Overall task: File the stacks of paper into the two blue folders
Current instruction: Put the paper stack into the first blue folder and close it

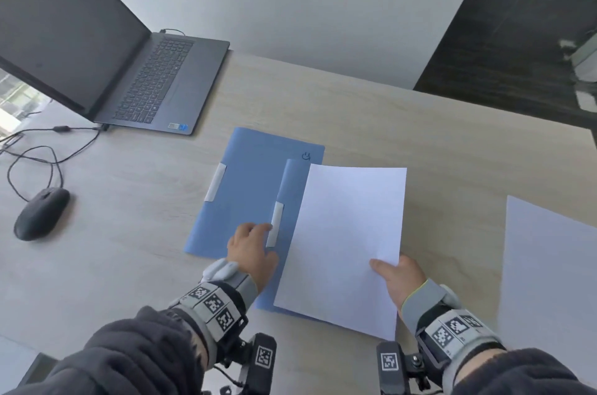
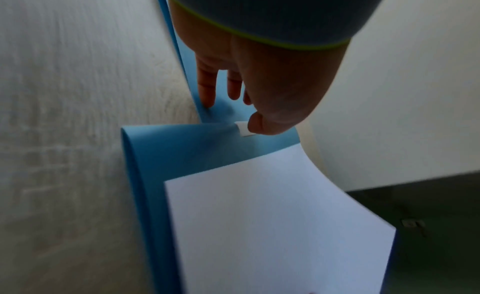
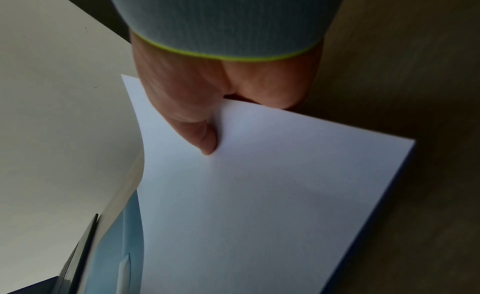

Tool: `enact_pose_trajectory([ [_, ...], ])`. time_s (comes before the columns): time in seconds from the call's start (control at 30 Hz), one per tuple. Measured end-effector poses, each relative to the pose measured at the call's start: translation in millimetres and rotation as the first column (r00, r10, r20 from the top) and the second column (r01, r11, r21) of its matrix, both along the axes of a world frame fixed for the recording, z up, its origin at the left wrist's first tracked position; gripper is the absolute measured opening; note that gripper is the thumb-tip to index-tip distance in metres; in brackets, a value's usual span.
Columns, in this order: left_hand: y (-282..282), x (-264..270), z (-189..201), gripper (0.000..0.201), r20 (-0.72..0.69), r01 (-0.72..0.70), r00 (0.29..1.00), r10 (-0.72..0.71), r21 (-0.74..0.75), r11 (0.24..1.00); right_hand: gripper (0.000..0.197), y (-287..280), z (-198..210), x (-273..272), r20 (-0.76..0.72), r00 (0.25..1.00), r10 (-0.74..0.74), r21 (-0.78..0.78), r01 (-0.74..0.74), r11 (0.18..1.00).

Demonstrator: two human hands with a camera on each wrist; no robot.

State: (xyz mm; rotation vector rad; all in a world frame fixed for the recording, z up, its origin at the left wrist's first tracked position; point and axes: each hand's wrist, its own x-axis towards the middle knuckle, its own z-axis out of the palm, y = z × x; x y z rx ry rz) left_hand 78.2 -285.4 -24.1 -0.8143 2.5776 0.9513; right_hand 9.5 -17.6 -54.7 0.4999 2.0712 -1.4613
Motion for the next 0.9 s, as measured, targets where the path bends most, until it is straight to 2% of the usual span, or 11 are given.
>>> enact_pose_trajectory([
  [0.07, -3, -10, 3, 0.061, 0.035, -0.11, 0.994, 0.107, 0.095, 0.989, 0.017, -4, -3, 4, 0.001, 1.0, 0.012, 0.019, -0.012, 1.0],
  [0.17, -4, -23, 5, 0.061, 0.068, -0.192, 0.981, 0.182, 0.214, 0.958, 0.014, -9, -1, 6, -0.023, 1.0, 0.022, 0.081, -0.02, 0.997],
  [0.23, -9, -28, 3, 0.05, 0.088, -0.226, 0.974, 0.21, 0.289, 0.93, 0.013, -11, 1, 5, -0.027, 0.999, 0.022, 0.111, -0.018, 0.994],
  [0.33, -18, -29, -6, 0.018, 0.115, -0.237, 0.971, 0.209, 0.354, 0.905, 0.013, -11, 3, 4, -0.018, 0.999, 0.034, 0.135, -0.032, 0.99],
  [0.5, -31, -24, -16, 0.015, 0.144, -0.285, 0.959, 0.245, 0.486, 0.826, 0.012, -13, 3, 1, -0.022, 0.997, 0.072, 0.189, -0.066, 0.98],
  [0.6, -42, -25, -17, 0.02, 0.148, -0.296, 0.955, 0.256, 0.497, 0.816, 0.01, -14, 3, 1, -0.017, 0.997, 0.071, 0.187, -0.066, 0.98],
  [0.7, -67, -29, -14, 0.027, 0.113, -0.385, 0.921, 0.373, 0.408, 0.828, 0.007, -14, 1, 0, -0.004, 0.999, 0.055, 0.18, -0.053, 0.982],
  [0.77, -85, -34, -11, 0.029, 0.074, -0.446, 0.882, 0.465, 0.447, 0.775, 0.006, -13, -1, 0, 0.002, 0.998, 0.056, 0.179, -0.056, 0.982],
  [0.9, -99, -41, 3, 0.045, 0.007, -0.483, 0.775, 0.632, 0.651, 0.585, 0.008, -11, 0, -1, 0.002, 0.999, 0.032, 0.161, -0.032, 0.987],
])
